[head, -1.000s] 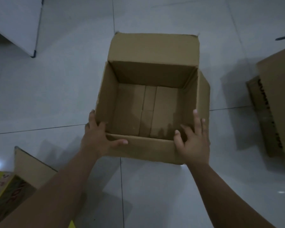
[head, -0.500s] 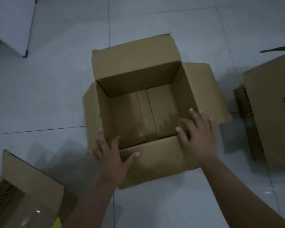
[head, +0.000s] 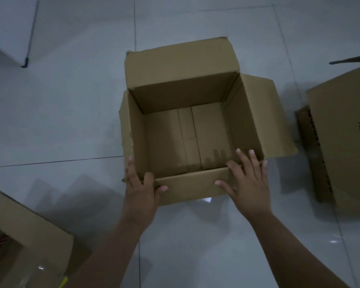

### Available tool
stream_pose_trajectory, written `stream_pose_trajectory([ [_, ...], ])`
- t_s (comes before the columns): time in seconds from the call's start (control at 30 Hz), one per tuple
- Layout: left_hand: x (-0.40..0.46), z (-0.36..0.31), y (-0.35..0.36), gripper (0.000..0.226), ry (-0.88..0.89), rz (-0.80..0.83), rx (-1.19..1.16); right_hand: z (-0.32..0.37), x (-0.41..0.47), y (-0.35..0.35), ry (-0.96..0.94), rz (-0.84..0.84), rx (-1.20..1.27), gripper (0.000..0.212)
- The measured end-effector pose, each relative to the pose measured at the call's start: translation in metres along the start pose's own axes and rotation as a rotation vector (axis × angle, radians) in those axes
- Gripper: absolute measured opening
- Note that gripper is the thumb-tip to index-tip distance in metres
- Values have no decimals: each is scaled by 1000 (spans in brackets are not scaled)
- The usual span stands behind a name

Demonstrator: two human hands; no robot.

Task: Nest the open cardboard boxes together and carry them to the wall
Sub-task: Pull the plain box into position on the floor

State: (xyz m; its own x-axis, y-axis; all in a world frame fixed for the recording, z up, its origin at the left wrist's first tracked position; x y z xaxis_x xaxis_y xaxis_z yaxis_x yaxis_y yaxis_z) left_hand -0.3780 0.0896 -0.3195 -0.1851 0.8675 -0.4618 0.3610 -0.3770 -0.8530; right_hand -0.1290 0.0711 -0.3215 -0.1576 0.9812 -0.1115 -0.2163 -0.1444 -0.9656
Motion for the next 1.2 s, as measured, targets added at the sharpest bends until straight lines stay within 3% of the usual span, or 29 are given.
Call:
stream_pose_trajectory([
  [0.13, 8, -6, -1, 27, -19, 79, -365, 1, -4, -1, 52, -27, 68, 58],
  [0.17, 9, -6, -4, 36, -16, 55, -414, 3, -6, -1, 64, -32, 90, 47],
  [0.23, 9, 1, -4, 59, 29, 18, -339, 7, -10, 1, 86, -34, 123, 30],
  [0.37, -8, 12, -10, 17, 67, 59, -86, 16, -28, 6, 100, 1, 129, 27],
  [0.47, -24, 17, -5, 18, 91, 52, -40, 21, -45, 7, 114, 20, 128, 29],
  [0.6, -40, 14, 6, 19, 85, 77, -157, 16, -64, 3, 128, 29, 128, 32],
  [0.83, -53, 22, -1, 45, 44, 131, -22, 21, -66, -20, 151, 201, 47, 39],
  [0.97, -78, 43, -41, 60, -5, 120, -3, 73, -68, -46, 137, 246, 82, 45],
  [1.2, -146, 129, -119, 52, -256, -11, -98, 231, -78, -90, -192, 232, 115, 50],
])
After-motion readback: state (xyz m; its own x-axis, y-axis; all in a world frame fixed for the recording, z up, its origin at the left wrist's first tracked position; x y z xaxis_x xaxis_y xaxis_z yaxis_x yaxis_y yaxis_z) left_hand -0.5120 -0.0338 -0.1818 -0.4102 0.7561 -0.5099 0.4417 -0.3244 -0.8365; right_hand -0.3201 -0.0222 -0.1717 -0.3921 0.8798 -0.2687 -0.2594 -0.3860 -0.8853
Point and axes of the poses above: each hand's wrist, its own x-axis towards the middle knuckle, its own y-axis out of the palm, z = x × y, the point moved 1 cm from there along x, towards the middle knuckle, and after that the axes turned 14 degrees about -y, right-handed, at the moved point
